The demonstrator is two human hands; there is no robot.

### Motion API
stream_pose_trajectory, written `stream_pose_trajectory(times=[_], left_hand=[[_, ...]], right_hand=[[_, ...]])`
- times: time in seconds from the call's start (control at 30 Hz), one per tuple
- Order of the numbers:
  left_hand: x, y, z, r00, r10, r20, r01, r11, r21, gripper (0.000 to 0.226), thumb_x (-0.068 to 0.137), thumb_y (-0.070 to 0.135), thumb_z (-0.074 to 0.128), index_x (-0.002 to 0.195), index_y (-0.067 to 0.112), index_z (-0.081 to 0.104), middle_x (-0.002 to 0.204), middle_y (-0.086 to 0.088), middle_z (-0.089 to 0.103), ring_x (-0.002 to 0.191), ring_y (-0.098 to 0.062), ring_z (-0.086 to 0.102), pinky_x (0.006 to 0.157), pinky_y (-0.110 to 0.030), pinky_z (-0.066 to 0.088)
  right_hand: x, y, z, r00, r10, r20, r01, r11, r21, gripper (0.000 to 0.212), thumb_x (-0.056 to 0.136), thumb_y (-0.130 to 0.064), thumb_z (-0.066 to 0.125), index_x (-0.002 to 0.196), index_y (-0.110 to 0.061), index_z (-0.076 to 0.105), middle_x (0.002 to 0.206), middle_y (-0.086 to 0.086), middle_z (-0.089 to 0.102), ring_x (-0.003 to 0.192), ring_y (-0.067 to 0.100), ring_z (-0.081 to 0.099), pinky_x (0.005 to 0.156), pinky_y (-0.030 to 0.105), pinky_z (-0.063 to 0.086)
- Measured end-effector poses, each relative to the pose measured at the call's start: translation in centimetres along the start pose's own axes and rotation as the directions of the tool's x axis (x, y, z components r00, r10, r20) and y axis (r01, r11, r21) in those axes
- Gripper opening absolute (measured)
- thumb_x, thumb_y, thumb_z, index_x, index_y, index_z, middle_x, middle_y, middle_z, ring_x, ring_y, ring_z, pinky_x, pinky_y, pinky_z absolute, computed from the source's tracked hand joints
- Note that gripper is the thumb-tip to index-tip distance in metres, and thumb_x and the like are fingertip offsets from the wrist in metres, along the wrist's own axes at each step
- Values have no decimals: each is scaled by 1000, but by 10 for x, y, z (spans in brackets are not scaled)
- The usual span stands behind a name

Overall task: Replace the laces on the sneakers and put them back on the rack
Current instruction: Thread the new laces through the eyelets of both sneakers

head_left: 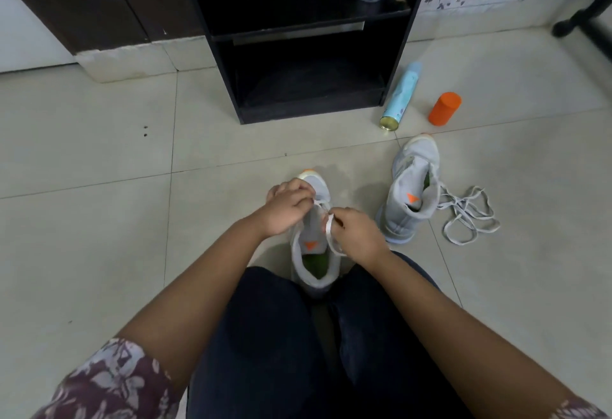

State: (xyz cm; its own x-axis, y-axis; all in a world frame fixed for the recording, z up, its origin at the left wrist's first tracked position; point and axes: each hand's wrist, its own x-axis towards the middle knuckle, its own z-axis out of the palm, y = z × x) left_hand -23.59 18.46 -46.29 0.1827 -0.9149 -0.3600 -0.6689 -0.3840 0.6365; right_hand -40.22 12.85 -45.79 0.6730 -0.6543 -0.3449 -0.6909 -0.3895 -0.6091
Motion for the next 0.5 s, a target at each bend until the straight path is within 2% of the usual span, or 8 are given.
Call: stream_pose_trajectory(times=[0.03,0.1,0.17,0.23,0.3,0.4,0.5], left_hand=[[-4,5,-5,1000,-20,-16,18,993,-121,26,100,24,35,105,24,61,117,7,49,122,-14,40,111,-32,19],[-17,22,-19,999,-38,-38,23,941,-338,24,96,24,37,87,22,59,100,4,58,108,-19,53,101,-33,34],[-32,42,-37,996,-18,-93,-28,881,-473,23,90,21,38,73,16,52,84,1,60,94,-18,57,90,-29,36],[-44,60,-54,981,19,-193,-122,835,-537,21,87,20,37,68,13,45,75,-1,58,85,-15,58,87,-26,37],[-52,73,-67,963,12,-269,-176,784,-595,26,92,12,35,66,15,40,67,-2,52,79,-16,60,87,-28,37],[-62,92,-89,935,-17,-354,-221,753,-620,30,96,10,31,68,17,36,58,5,39,65,-15,57,88,-32,38],[-73,110,-109,891,-28,-454,-304,707,-639,30,100,14,30,71,17,38,55,6,34,58,-15,50,79,-34,37]], right_hand=[[-3,-5,-7,1000,-5,-12,6,998,59,31,95,-17,45,66,-25,50,76,5,54,75,25,52,65,33,37],[-9,-19,-26,997,-32,-67,42,988,145,28,96,-21,46,70,-18,56,72,3,59,70,21,53,65,33,38],[-13,-35,-48,992,-70,-105,91,974,206,30,96,-20,46,70,-15,58,63,-4,55,60,13,49,62,31,37],[-16,-51,-71,984,-91,-150,131,949,287,33,96,-19,46,65,-20,59,56,-9,49,55,12,45,61,31,37],[-18,-66,-90,978,-87,-190,155,913,377,37,97,-26,48,62,-23,61,51,-9,47,52,14,44,59,32,39],[-23,-90,-120,976,-103,-192,179,880,440,39,99,-32,48,63,-21,61,51,-8,45,48,9,41,53,26,37],[-33,-115,-147,970,-154,-186,226,848,480,39,100,-32,46,67,-16,60,54,-4,42,49,10,37,50,24,34]])
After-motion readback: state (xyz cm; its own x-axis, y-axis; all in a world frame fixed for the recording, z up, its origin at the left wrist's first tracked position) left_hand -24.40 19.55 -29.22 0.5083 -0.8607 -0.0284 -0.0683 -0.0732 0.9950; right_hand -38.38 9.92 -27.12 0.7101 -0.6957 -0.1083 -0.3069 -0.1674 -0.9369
